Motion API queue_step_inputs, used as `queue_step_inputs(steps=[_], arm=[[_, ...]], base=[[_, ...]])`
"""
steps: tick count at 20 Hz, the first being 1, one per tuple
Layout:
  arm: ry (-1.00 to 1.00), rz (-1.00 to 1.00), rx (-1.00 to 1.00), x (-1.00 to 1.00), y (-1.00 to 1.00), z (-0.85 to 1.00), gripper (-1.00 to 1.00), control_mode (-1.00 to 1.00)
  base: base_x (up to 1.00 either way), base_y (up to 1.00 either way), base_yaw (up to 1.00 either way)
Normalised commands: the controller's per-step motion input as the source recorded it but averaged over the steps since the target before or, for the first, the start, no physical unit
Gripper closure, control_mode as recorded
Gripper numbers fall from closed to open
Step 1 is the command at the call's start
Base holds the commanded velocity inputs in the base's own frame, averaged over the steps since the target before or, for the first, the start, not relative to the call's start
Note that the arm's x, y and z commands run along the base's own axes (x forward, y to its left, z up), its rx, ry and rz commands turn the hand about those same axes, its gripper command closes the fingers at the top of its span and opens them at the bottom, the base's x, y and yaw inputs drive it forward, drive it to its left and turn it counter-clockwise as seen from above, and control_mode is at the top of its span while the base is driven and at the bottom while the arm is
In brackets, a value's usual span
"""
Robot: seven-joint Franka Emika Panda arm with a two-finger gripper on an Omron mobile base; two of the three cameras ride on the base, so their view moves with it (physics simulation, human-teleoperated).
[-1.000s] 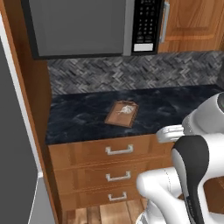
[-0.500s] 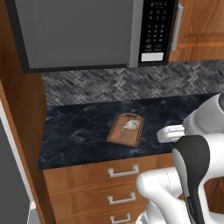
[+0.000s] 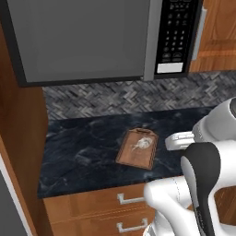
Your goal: Retrieve a lemon from the fridge and place it on the cutting board with the fish.
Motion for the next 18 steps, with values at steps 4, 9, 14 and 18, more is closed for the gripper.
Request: queue_step_inputs(steps=[4, 9, 14, 18], arm=[[0.00, 0.00, 0.00, 0.00, 0.00, 0.00, 1.00, 1.00], [0.00, 0.00, 0.00, 0.00, 0.00, 0.00, 1.00, -1.00], [0.05, -0.08, 0.03, 0.00, 0.04, -0.48, 1.00, -1.00], [0.07, -0.14, 0.04, 0.17, 0.23, -0.77, 1.00, -1.00]], base=[[0.44, 0.27, 0.00], [0.01, 0.00, 0.00], [0.00, 0.00, 0.00], [0.00, 0.00, 0.00]])
